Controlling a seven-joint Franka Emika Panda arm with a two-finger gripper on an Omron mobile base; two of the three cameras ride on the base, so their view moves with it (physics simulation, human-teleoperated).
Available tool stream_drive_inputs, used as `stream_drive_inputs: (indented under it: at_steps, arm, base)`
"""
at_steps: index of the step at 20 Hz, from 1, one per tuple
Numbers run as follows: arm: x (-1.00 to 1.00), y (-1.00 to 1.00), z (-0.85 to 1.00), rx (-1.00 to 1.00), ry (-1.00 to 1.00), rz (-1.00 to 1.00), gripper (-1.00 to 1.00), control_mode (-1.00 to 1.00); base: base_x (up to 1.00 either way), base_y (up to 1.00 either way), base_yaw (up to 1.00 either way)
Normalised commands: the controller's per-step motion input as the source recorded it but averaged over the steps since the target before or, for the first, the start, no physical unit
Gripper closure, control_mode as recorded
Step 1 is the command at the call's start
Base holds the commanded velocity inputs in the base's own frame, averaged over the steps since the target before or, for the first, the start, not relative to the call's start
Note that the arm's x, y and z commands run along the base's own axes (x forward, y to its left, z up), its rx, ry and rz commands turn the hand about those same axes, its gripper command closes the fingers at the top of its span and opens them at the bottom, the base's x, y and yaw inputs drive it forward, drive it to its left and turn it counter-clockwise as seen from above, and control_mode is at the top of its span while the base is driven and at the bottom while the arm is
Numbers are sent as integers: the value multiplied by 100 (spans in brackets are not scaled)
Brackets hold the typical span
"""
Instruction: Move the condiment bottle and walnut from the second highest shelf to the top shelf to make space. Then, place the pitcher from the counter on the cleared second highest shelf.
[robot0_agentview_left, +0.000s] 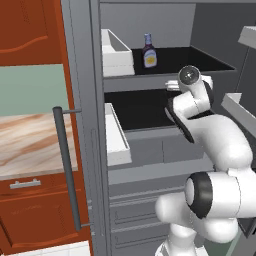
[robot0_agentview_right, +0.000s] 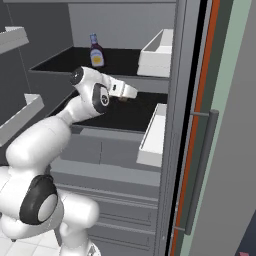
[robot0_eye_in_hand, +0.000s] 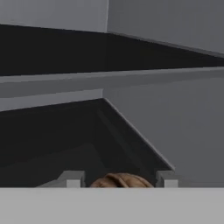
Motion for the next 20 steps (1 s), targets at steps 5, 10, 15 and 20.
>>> stream_drive_inputs:
  at_steps: [5,10,15,20]
  arm:
    - [-35,1,99,-5,-14,0,100,-100]
    - [0,-3,81,0,-13,0,100,-100]
    - [33,-12,11,0,-1,0,100,-100]
    - [59,-22,0,3,0,3,100,-100]
  base:
    - [0,0,0]
    - [0,0,0]
    - [0,0,0]
    - [0,0,0]
